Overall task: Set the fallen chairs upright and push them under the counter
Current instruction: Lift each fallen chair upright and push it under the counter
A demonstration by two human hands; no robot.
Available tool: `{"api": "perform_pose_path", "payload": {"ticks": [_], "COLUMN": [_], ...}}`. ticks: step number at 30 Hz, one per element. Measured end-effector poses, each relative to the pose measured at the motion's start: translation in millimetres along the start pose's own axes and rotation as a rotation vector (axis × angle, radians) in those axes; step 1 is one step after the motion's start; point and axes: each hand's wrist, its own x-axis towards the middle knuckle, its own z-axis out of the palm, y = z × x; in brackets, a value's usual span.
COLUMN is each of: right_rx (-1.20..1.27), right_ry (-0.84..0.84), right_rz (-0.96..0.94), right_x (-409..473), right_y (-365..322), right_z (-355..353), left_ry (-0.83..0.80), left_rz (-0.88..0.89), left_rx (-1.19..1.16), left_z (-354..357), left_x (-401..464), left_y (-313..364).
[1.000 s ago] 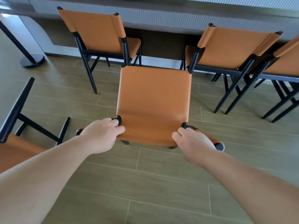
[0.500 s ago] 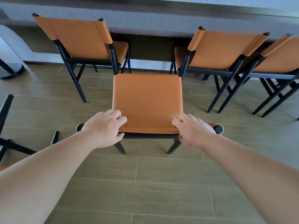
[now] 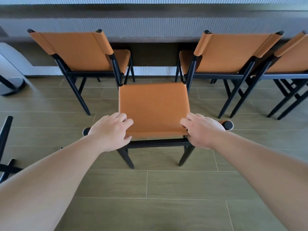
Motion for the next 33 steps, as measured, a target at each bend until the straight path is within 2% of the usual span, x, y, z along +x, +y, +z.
{"api": "perform_pose_path", "payload": {"ticks": [10,16,21,27,33], "right_rx": [-0.008,0.005,-0.026,-0.181,-0.187], "right_ry": [-0.002,0.011,0.114,0.289,0.429], "right_rz": [-0.041,-0.054,-0.094,-0.121,-0.104], "right_x": [57,82,86,82,99], "right_y": [29,42,43,40,47], "right_z": [-14,-17,-14,-13,-28], "left_ry": [-0.064,-0.093,-0.096,0.010,0.194], "left_rz": [-0.074,-0.056,-0.053,-0.050,-0.109], "left_rx": [-0.038,-0.020,-0.028,-0.039,-0.036], "left_z": [-2,2,-4,-10,-15], "left_x": [55,77,78,77,86], "left_y": [-29,-41,-44,-42,-49]}}
